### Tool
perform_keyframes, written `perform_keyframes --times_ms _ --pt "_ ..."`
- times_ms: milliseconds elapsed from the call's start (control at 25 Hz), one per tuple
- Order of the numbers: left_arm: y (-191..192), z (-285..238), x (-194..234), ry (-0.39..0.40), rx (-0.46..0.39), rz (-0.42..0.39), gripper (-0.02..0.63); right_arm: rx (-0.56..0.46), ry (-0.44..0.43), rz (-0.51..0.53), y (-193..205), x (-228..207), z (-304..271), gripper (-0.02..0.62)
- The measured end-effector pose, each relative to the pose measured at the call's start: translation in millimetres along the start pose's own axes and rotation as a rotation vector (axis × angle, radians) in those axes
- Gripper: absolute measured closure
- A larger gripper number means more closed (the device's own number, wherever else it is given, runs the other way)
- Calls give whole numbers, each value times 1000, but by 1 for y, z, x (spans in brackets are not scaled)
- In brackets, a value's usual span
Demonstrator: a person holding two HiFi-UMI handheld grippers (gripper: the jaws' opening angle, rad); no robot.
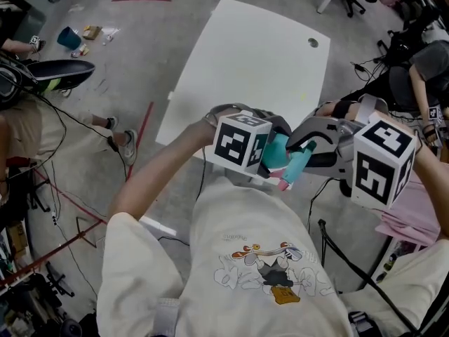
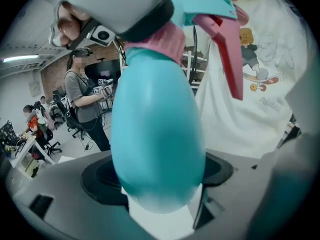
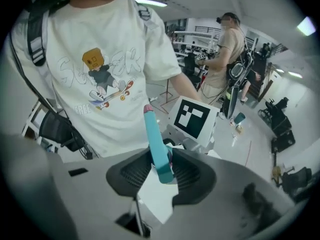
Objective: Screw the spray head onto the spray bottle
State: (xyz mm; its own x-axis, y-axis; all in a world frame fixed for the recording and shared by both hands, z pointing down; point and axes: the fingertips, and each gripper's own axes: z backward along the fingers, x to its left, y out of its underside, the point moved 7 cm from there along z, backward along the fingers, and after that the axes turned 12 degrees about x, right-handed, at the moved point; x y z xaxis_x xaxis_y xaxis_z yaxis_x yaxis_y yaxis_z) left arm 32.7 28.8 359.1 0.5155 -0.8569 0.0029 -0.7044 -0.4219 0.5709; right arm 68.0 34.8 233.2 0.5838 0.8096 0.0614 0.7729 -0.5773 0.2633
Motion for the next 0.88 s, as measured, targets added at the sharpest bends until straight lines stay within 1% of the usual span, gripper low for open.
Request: perform_keyframes --times_ms 160,280,360,440,480,560,680,760,880 --pt "-3 3 -3 -23 -95 11 183 -146 26 -92 4 -2 5 466" --pt "-2 7 -3 -37 -153 28 183 -241 32 -185 6 -9 8 466" --pt "-2 11 -3 -47 -178 42 183 -296 27 -250 9 -12 11 466" --pt "-2 13 0 -57 -182 55 183 -330 25 -313 14 -14 12 466" --pt "-1 13 1 -56 -178 64 183 -332 25 -339 16 -15 12 466" --pt "0 12 3 -45 -154 87 183 -305 20 -373 17 -17 11 466" --pt "1 7 3 -41 -95 98 183 -232 -17 -385 16 -18 6 466" --pt "1 3 5 -49 -68 101 183 -201 -43 -395 18 -17 3 466" --pt "1 0 9 -52 -73 127 183 -197 -50 -435 24 -17 2 466"
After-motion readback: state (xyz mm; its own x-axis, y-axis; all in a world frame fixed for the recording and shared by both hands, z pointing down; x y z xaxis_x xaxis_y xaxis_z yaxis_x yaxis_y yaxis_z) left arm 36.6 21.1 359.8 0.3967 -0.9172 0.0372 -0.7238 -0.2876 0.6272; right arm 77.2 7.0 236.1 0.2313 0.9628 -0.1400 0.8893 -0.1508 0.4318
